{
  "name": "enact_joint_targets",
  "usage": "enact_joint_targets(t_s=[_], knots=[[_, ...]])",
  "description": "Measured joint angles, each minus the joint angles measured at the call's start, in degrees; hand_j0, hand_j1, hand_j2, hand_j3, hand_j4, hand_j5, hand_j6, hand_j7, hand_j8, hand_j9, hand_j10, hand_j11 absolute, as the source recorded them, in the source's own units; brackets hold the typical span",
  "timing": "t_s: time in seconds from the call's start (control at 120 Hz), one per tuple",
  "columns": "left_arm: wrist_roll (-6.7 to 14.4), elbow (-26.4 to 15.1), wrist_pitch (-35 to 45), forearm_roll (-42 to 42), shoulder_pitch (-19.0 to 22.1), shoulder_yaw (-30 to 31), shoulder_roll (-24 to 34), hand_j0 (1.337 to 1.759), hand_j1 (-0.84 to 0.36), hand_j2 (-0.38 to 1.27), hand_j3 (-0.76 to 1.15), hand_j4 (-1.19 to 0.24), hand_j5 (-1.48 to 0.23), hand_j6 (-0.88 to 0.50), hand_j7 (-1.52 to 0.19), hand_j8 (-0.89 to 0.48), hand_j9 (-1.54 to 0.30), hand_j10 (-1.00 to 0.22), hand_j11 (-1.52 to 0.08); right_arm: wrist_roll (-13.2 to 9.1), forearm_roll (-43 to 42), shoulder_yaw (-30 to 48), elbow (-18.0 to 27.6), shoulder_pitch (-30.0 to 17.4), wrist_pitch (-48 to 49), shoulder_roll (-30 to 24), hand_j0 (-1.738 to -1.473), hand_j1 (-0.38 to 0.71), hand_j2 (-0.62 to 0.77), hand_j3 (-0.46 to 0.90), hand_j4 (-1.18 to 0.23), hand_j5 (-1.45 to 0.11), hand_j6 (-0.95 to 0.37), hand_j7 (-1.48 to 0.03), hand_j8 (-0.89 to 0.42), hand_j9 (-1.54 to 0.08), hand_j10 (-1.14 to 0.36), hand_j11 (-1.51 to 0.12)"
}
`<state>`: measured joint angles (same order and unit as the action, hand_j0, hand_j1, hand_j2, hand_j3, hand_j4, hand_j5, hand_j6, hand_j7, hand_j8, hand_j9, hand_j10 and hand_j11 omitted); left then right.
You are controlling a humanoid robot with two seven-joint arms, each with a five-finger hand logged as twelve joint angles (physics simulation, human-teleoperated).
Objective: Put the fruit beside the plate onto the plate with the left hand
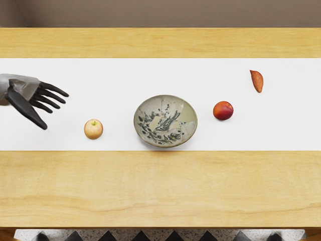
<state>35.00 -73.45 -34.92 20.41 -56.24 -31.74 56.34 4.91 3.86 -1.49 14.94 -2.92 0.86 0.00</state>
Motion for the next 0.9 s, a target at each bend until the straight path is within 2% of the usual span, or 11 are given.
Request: enact_joint_targets(t_s=[0.225, 0.267, 0.3, 0.375, 0.45, 0.517, 0.667, 0.767, 0.9], knots=[[0.0, 0.6, -0.1, -0.7, -0.2, -0.8, -0.2, 1.658, 0.05, 0.05, 0.00, -0.25, -0.33, -0.25, -0.33, -0.25, -0.32, -0.25, -0.32, -0.1, 0.0, -0.1, 0.0, -0.2, 0.0, 0.0, -1.658, -0.31, -0.01, 0.00, -0.04, -0.05, -0.04, -0.05, -0.04, -0.05, -0.04, -0.05], [0.0, 0.5, -0.1, -0.1, -1.1, -0.8, -0.8, 1.658, 0.05, 0.05, 0.00, -0.25, -0.32, -0.25, -0.32, -0.25, -0.32, -0.25, -0.32, -0.1, 0.0, -0.1, 0.0, -0.2, 0.0, 0.0, -1.658, -0.30, -0.01, 0.00, -0.04, -0.05, -0.04, -0.05, -0.04, -0.05, -0.04, -0.05], [0.0, 0.3, -0.1, 1.8, -3.4, -0.8, -1.1, 1.658, 0.05, 0.05, 0.00, -0.25, -0.33, -0.25, -0.32, -0.25, -0.32, -0.25, -0.32, -0.1, 0.0, -0.1, 0.0, -0.2, 0.0, 0.0, -1.658, -0.31, -0.01, 0.00, -0.04, -0.05, -0.04, -0.05, -0.04, -0.05, -0.04, -0.05], [0.0, -2.0, -0.1, 8.3, -5.4, -0.7, -1.2, 1.658, 0.05, 0.05, 0.00, -0.25, -0.33, -0.25, -0.33, -0.25, -0.32, -0.25, -0.32, -0.1, 0.0, -0.1, 0.1, -0.2, 0.0, 0.0, -1.658, -0.31, -0.01, 0.00, -0.04, -0.05, -0.04, -0.05, -0.04, -0.05, -0.04, -0.05], [0.0, -8.0, -0.1, 19.2, -3.9, -0.4, -4.2, 1.658, 0.05, 0.05, 0.00, -0.25, -0.33, -0.25, -0.33, -0.25, -0.33, -0.25, -0.33, -0.1, 0.0, 0.0, 0.1, -0.1, 0.0, 0.0, -1.658, -0.31, -0.01, 0.00, -0.04, -0.05, -0.04, -0.05, -0.04, -0.05, -0.04, -0.05], [0.0, -12.0, -0.1, 29.3, -3.4, 0.2, -9.3, 1.658, 0.05, 0.05, 0.00, -0.25, -0.33, -0.25, -0.33, -0.25, -0.33, -0.25, -0.33, -0.1, 0.0, 0.0, 0.1, -0.1, 0.0, 0.0, -1.658, -0.31, -0.01, 0.00, -0.04, -0.05, -0.04, -0.05, -0.04, -0.05, -0.04, -0.05], [0.0, -20.2, 0.3, 46.6, -1.2, 1.9, -10.8, 1.658, 0.05, 0.05, 0.00, -0.26, -0.33, -0.26, -0.33, -0.26, -0.33, -0.26, -0.33, -0.1, -0.1, 0.0, 0.0, 0.0, 0.0, 0.0, -1.658, -0.31, -0.01, 0.00, -0.04, -0.05, -0.04, -0.05, -0.04, -0.05, -0.04, -0.05], [0.0, -23.3, 2.5, 52.9, 0.3, 3.1, -12.4, 1.658, 0.05, 0.05, 0.00, -0.26, -0.33, -0.26, -0.33, -0.26, -0.33, -0.26, -0.33, -0.1, -0.1, 0.0, 0.0, 0.0, 0.0, 0.0, -1.658, -0.31, -0.01, 0.00, -0.04, -0.05, -0.04, -0.05, -0.04, -0.05, -0.04, -0.05], [0.0, -24.6, 6.1, 60.3, 1.6, 3.8, -15.7, 1.658, 0.05, 0.05, 0.00, -0.26, -0.33, -0.26, -0.33, -0.26, -0.33, -0.26, -0.33, -0.1, -0.1, 0.0, 0.0, 0.1, 0.0, 0.0, -1.658, -0.31, -0.01, 0.00, -0.04, -0.05, -0.04, -0.05, -0.04, -0.05, -0.04, -0.05]])
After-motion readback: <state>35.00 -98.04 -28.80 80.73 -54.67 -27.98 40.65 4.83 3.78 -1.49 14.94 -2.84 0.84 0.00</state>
